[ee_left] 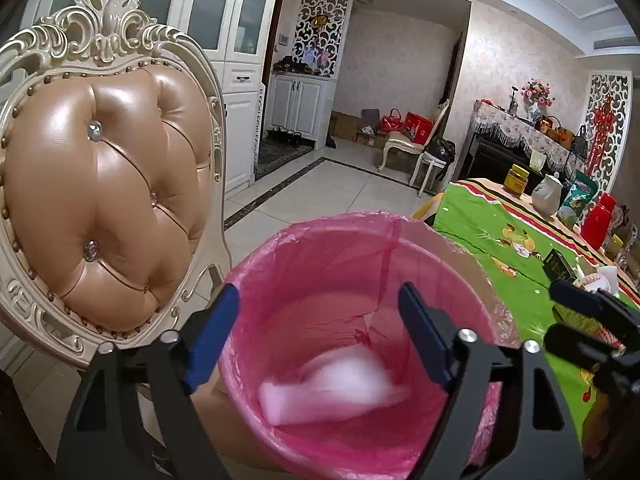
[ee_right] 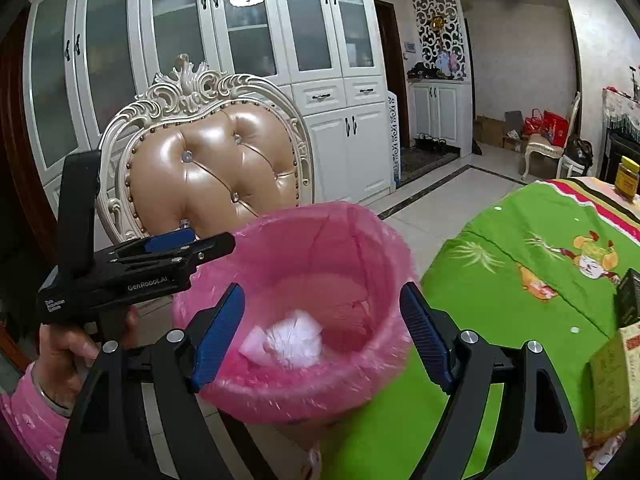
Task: Collect trash
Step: 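Open both tools to drop the foam and bag into the wastebasket, then grasp the yellow medicine box with the left tool while the right tool grasps the paper cup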
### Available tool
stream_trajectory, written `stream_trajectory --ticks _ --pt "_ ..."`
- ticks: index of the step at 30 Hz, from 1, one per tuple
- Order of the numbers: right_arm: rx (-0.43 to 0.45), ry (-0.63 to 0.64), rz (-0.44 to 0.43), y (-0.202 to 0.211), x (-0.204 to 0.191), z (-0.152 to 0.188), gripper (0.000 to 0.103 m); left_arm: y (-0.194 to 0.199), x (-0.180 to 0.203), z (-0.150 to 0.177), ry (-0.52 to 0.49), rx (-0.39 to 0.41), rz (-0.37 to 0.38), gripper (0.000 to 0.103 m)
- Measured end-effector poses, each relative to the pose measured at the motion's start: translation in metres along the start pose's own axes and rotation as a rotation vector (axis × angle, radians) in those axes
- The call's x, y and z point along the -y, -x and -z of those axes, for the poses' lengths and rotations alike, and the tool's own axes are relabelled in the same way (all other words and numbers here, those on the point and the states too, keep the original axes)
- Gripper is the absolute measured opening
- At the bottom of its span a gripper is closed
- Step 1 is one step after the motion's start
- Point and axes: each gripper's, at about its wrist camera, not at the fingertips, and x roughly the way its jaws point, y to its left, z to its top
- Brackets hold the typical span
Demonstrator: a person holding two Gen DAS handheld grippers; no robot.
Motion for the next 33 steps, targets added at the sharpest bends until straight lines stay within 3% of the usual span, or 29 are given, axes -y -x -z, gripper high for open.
stream_trajectory --ticks 4,11,19,25,30,33 --pt "0.013 0.024 0.047 0.018 0.007 0.007 0.076 0.01 0.015 0.007 -0.018 0.017 -0.013 0.098" --pt "0.028 0.002 0.156 0.066 0.043 0.028 0.076 0.016 0.064 0.014 -0.081 0.016 0.058 0.098" --pt "0.05 -0.084 0.338 0.135 0.108 0.06 0.079 0.019 0.159 0.027 -0.194 0.012 0.191 0.098" --pt "0.084 -0.195 0.497 0.193 0.163 0.088 0.079 0.025 0.232 0.04 -0.289 0.015 0.335 0.098" --pt "0.09 -0.276 0.593 0.229 0.202 0.113 0.079 0.026 0.284 0.052 -0.321 -0.019 0.443 0.098" --pt "0.069 -0.328 0.596 0.238 0.22 0.126 0.079 0.025 0.308 0.06 -0.34 -0.034 0.482 0.098"
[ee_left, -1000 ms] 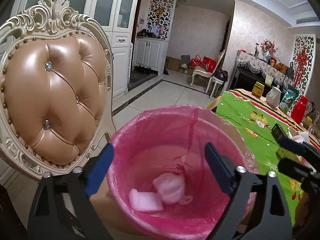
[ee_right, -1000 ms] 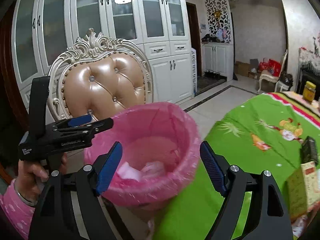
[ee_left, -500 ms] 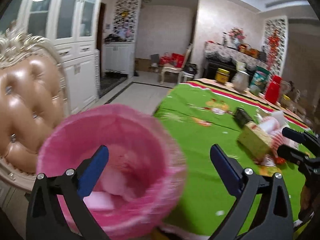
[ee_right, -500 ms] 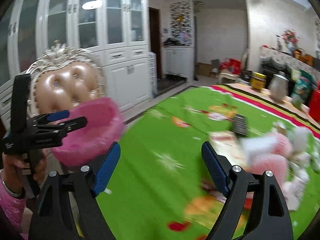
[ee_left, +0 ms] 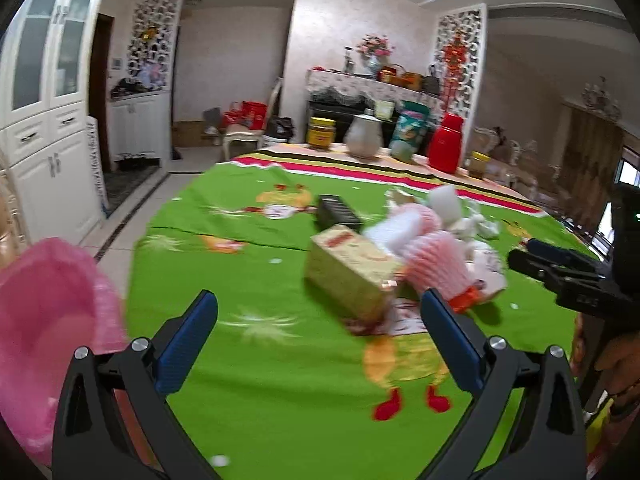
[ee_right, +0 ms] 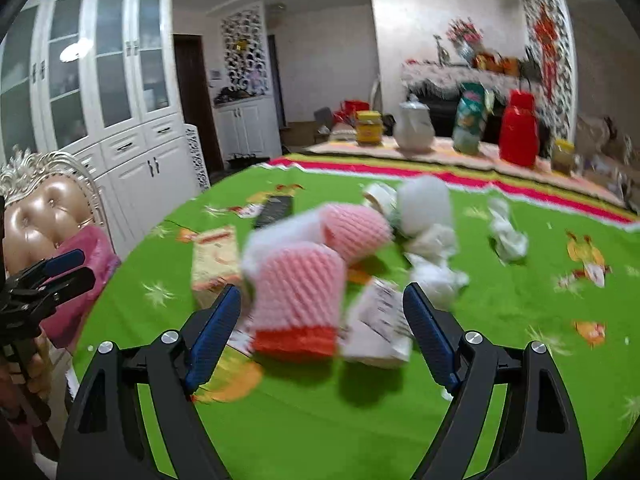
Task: Collect trash
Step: 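Grasp the yellow medicine box with the left tool while the right tool grasps the paper cup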
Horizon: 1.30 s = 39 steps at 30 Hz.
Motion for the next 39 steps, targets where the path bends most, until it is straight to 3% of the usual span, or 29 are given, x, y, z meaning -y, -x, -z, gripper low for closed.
stream_trajectory --ticks 6,13,19,22,23,31,39 --pt "-0.074 0.016 0.058 -0.016 0.022 0.01 0.079 -0.024 0.034 0.001 -0.041 -0.03 0.023 0.098" --pt "-0.129 -0.002 0.07 -0.041 0.029 0.003 0.07 -0.046 0.047 0.003 -0.081 -0.05 -0.079 0.098" --pt "-0.171 -0.04 0.065 -0.06 0.032 0.006 0.065 -0.063 0.029 0.002 0.017 -0.112 -0.087 0.098" --pt "-0.193 -0.076 0.057 -0.065 0.038 0.009 0.055 -0.07 0.022 -0.001 0.088 -0.125 -0.082 0.098" --pt "-0.189 -0.088 0.046 -0.064 0.041 0.009 0.05 -0.075 0.02 -0.003 0.111 -0.133 -0.09 0.098" --pt "-0.084 -0.129 0.074 -0.042 0.046 0.007 0.048 -0.106 0.032 -0.009 0.22 -0.184 -0.117 0.098" --pt "-0.07 -0.156 0.071 -0.041 0.05 0.005 0.049 -0.146 0.058 -0.009 0.157 -0.243 -0.207 0.098"
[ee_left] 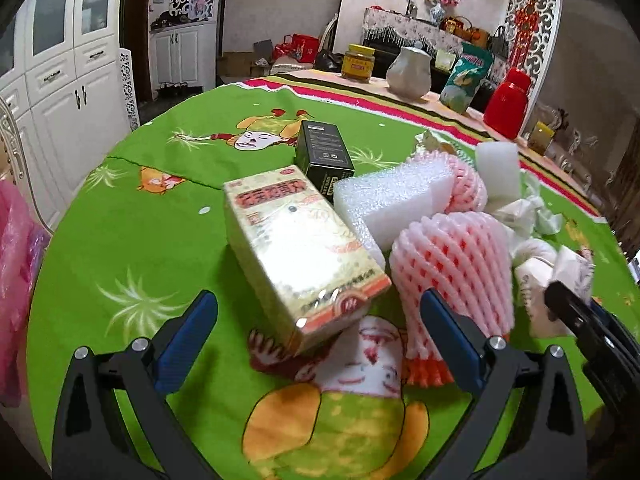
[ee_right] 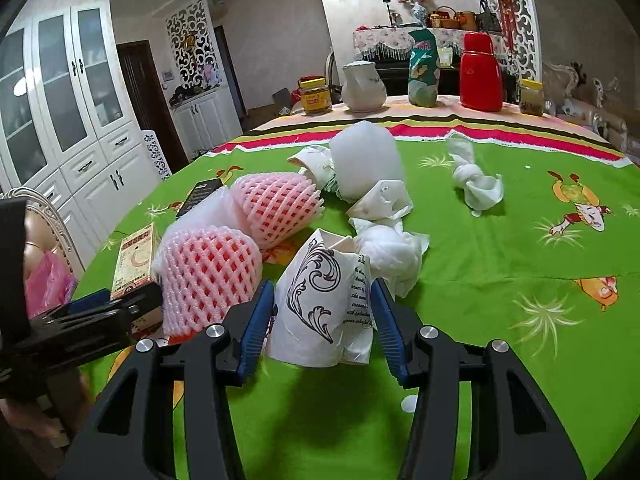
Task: Collect trash
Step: 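Grasp the yellow medicine box with the left tool while the right tool grasps the paper cup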
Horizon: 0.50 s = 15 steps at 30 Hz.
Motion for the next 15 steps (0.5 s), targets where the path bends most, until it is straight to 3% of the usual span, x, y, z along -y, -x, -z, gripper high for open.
stream_trajectory --ticks 5,11,15 --pt "-0.001 -0.013 -0.01 -0.001 0.004 0.0 0.049 -0.008 -0.011 -0.005 0.01 -0.016 -0.074 0.098" --pt "-0.004 -0.014 -0.017 -0.002 0.003 0.0 0.049 0.015 -0.049 0.004 0.055 0.042 -0.151 0.098" --pt "-0.004 -0.013 -0.017 -0.002 0.003 0.0 0.049 0.011 -0.062 -0.004 0.074 0.032 -0.115 0.098"
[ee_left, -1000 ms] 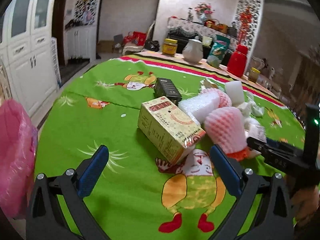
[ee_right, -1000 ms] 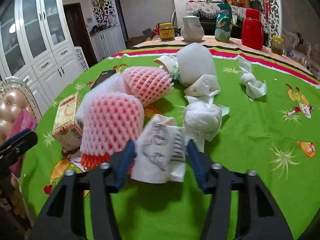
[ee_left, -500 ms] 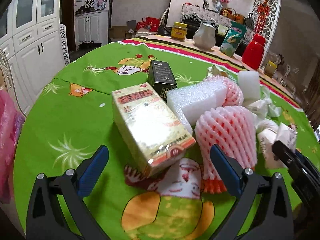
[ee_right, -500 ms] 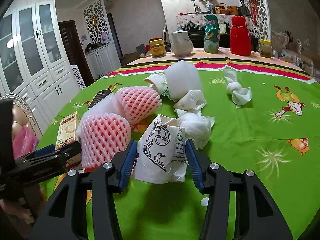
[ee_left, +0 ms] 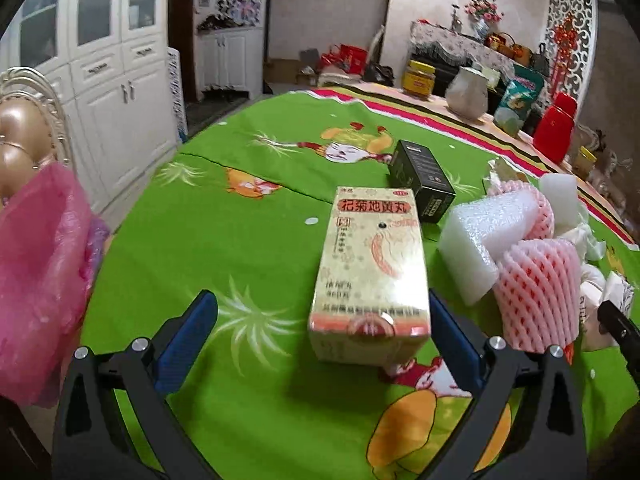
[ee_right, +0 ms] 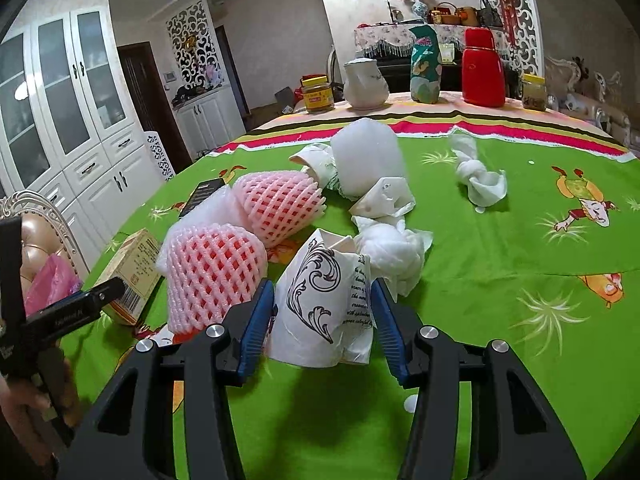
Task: Collect trash
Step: 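Grasp the yellow medicine box with the left tool while the right tool grasps the paper cup, then carry the medicine box and paper cup with both tools over the wastebasket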
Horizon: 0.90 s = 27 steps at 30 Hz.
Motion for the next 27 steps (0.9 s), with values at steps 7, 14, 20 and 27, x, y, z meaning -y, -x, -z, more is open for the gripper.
stream_trajectory --ticks 7,14,20,27 --pt "0.006 0.01 0.003 0.0 -0.002 0.0 0.049 -0.017 0.022 -0.008 -0.075 -0.021 0.079 0.073" --pt "0.001 0.004 -0.003 -0.001 0.001 0.0 0.049 -0.009 0.027 -0.003 -0.098 0.004 0.12 0.048" --pt "0.006 0.01 0.001 0.0 0.001 0.0 0.049 0.012 0.025 0.005 -0.097 0.076 0.118 0.048" --pt "0.01 0.019 0.005 0.0 0.0 -0.001 0.049 0.033 0.023 0.014 -0.09 0.134 0.13 0.048"
